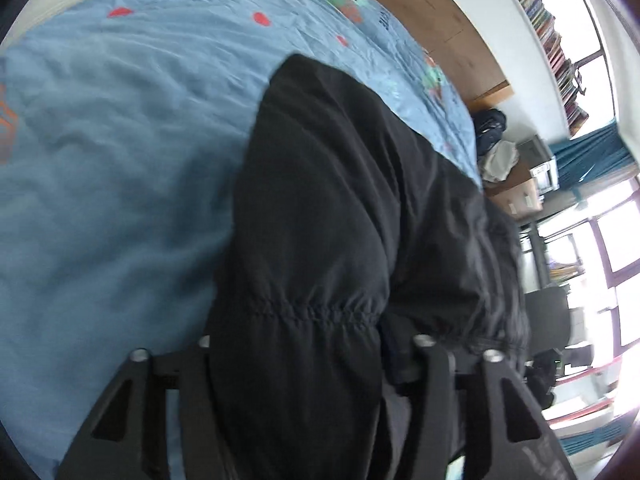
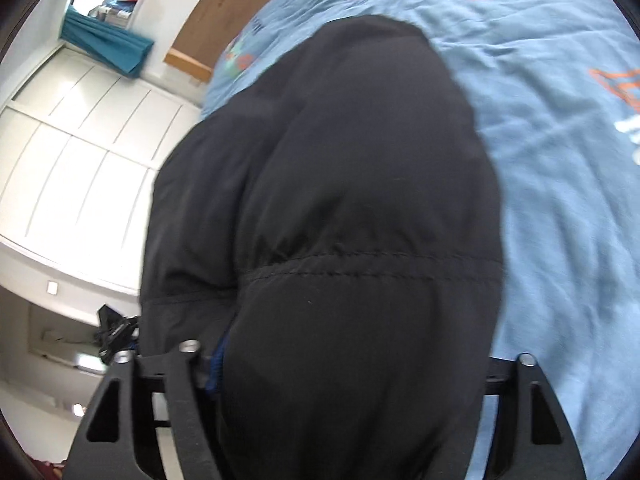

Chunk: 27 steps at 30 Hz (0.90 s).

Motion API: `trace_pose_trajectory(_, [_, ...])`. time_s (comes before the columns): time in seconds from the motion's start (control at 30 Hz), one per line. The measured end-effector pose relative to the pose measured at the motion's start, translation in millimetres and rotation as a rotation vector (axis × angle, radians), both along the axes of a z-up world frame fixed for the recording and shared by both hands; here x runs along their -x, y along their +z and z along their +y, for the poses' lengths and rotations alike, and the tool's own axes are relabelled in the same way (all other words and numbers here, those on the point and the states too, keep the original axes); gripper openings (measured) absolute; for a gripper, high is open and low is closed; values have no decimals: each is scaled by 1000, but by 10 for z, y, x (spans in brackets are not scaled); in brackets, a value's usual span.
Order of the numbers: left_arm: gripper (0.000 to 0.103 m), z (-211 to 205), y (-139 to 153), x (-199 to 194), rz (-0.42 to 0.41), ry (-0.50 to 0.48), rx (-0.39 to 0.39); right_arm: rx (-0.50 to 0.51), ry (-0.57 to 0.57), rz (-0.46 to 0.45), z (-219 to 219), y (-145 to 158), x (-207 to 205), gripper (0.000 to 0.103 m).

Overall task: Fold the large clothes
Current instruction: 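Open both grippers and withdraw them from the folded jacket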

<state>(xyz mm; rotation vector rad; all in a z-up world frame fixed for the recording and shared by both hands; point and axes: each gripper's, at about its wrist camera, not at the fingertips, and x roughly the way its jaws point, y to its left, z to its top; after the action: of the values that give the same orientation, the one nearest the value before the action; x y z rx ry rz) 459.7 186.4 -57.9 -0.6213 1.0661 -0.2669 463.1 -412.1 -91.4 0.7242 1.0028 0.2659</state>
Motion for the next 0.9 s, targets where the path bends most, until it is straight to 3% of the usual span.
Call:
trace_pose_trajectory(0.17, [65, 121, 133, 115, -40, 34, -54, 55, -79, -30, -45, 159, 221, 87])
trace_pose_trajectory(0.27, [65, 217, 253, 270, -72, 77, -85, 93, -117, -53, -111, 230, 414, 88])
trace_pose_trajectory(0.43, [66, 281, 456, 477, -143, 157, -211, 188, -149, -123, -140, 408, 550, 88])
trace_pose_trajectory(0.6, [66, 330, 571, 672, -218, 246, -287, 216, -204, -198, -209, 497, 776, 90])
trace_pose_trajectory(0.83, [66, 340, 823, 1033, -302, 291, -395, 264, -255, -252, -163, 602, 986, 96])
trace_pose_trajectory(0.9, [71, 309, 942, 1196, -317, 279, -412, 284, -259, -250, -109, 673, 1148, 99])
